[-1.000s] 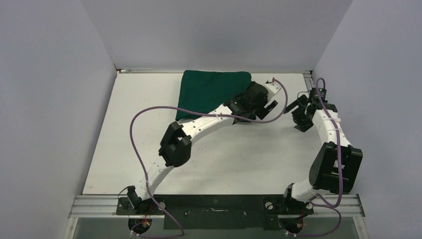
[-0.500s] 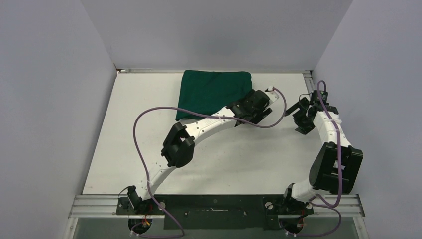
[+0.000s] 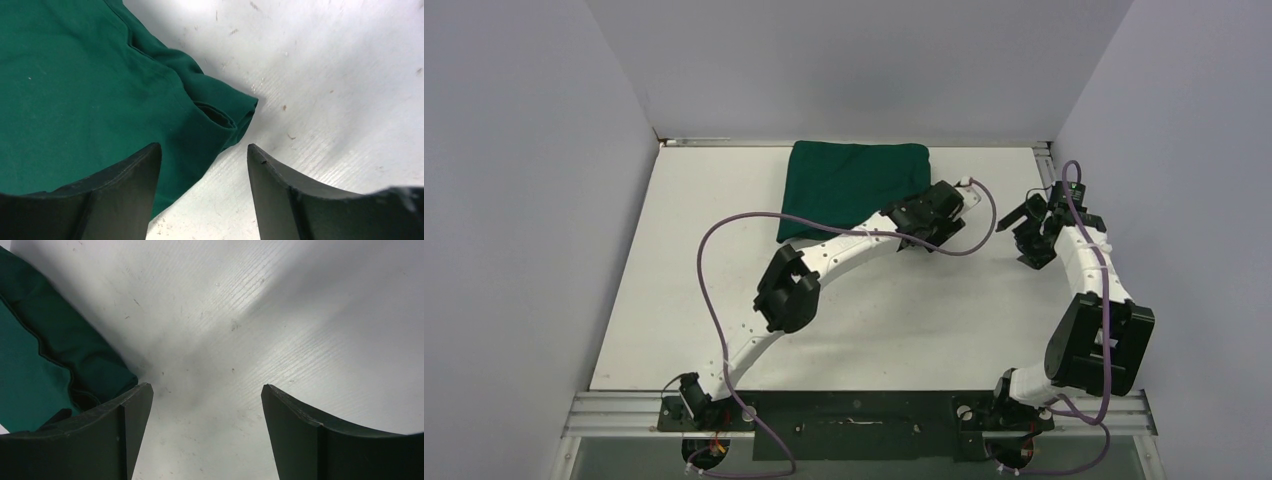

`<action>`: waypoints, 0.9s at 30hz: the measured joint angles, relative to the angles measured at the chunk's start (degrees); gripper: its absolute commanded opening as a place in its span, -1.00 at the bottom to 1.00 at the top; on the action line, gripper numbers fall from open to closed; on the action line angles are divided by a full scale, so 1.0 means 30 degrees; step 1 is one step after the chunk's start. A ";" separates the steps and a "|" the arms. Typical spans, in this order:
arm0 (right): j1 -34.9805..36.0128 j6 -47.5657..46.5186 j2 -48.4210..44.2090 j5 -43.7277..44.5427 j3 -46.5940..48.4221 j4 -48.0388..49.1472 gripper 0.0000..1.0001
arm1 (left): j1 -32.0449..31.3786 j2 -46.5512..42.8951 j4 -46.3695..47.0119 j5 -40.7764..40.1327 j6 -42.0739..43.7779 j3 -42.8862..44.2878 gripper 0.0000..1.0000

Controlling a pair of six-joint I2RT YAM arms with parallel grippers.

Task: Open and lay out the surgical kit
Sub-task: Open the surgical kit at the center of the board.

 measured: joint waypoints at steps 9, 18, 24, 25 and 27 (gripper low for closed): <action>0.0000 -0.0117 -0.0335 0.0007 -0.0146 0.0007 0.54 | 0.0503 -0.0036 -0.0073 0.1683 -0.1494 0.1129 0.36; 0.0000 -0.0124 -0.0437 0.0007 -0.0321 0.0007 0.54 | 0.0823 -0.0029 -0.0095 0.1610 -0.1654 0.1129 0.24; 0.0000 -0.0124 -0.0437 0.0007 -0.0321 0.0015 0.54 | 0.0794 -0.0015 -0.0080 0.1501 -0.1632 0.1137 0.17; 0.0000 -0.0124 -0.0437 0.0007 -0.0321 0.0007 0.54 | 0.0780 0.0000 -0.0073 0.1501 -0.1632 0.1129 0.17; 0.0000 -0.0124 -0.0437 0.0007 -0.0321 0.0007 0.54 | 0.0780 0.0036 -0.0073 0.1508 -0.1625 0.1137 0.20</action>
